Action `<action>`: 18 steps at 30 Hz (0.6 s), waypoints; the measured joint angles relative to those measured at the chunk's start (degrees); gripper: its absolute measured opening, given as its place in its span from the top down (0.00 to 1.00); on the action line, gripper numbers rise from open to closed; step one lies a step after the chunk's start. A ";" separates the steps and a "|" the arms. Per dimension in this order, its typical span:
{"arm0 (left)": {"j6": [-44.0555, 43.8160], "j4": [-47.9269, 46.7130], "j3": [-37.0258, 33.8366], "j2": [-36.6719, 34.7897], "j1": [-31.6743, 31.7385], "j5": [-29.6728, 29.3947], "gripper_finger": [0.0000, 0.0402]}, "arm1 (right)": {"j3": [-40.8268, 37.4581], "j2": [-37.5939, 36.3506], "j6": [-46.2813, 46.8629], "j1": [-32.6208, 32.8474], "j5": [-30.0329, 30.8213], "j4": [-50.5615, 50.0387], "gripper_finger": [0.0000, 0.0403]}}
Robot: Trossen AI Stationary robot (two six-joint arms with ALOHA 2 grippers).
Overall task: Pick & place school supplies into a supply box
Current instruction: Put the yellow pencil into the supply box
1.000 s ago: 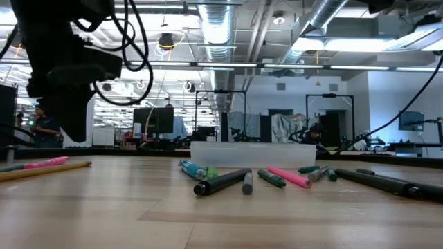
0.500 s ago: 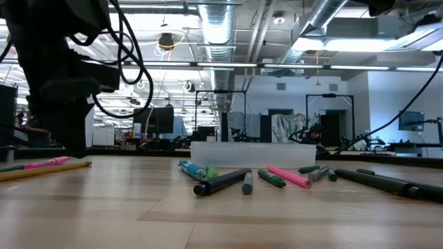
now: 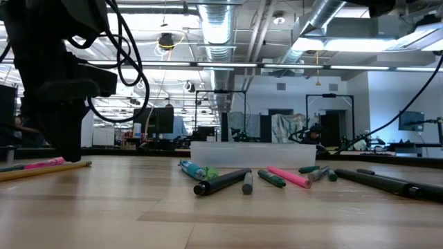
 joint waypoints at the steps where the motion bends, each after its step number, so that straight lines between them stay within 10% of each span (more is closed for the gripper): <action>1: -0.20 -0.03 0.00 0.00 0.00 0.36 0.70 | 0.00 0.00 0.00 -0.01 -0.01 0.00 0.73; 18: 0.38 4.25 0.66 6.15 -0.07 3.59 0.70 | 0.00 0.00 0.04 -0.01 -0.03 -0.09 0.73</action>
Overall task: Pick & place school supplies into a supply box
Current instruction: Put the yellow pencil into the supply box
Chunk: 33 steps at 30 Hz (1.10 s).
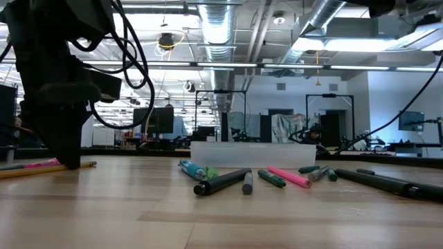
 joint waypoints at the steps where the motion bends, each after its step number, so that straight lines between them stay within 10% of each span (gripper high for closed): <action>1: 0.02 0.05 0.00 0.10 0.02 -0.06 0.70 | 0.00 0.00 0.00 0.00 -0.02 -0.02 0.73; 33: 7.71 3.76 1.22 0.37 3.47 -6.87 0.90 | 0.00 0.00 -0.04 0.00 -0.04 -0.96 0.73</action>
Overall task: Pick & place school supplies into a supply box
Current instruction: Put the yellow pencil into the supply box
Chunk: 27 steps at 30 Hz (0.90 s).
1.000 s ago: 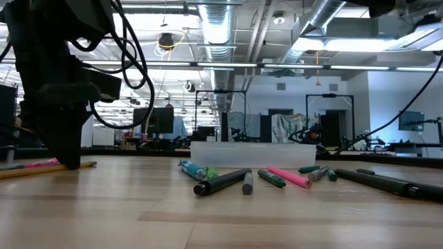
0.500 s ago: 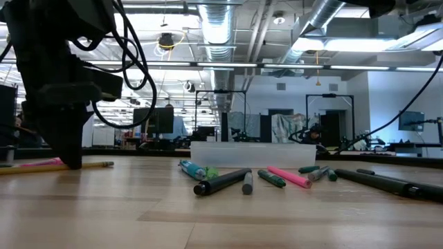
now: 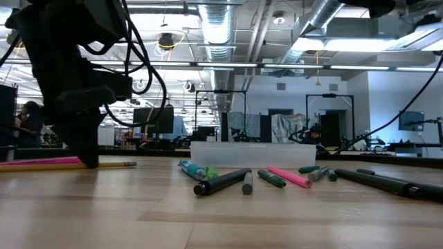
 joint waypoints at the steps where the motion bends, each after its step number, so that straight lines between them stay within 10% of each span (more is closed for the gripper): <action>1: 0.95 0.30 0.00 0.04 0.37 -0.25 0.91 | 0.00 0.00 0.00 0.00 0.02 0.01 0.73; 27: 36.49 5.54 -1.88 0.15 8.41 8.71 0.95 | 0.00 0.01 0.00 0.00 0.00 -1.01 0.73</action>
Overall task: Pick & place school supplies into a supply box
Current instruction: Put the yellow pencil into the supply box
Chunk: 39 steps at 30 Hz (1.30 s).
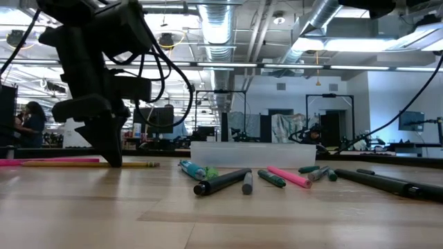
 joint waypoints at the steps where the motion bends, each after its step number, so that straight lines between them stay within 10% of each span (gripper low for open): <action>1: 0.02 -0.21 0.02 -0.03 0.25 1.17 0.95 | 0.00 -0.01 0.00 0.00 0.00 0.00 0.73; 20: -1.21 -1.28 0.00 -0.06 0.61 2.23 0.83 | 0.00 -0.01 0.00 0.00 -0.04 0.01 0.73; 39: 0.00 -1.32 0.00 -0.04 0.49 -0.62 0.96 | 0.00 -0.01 0.00 0.00 -0.04 -0.74 0.73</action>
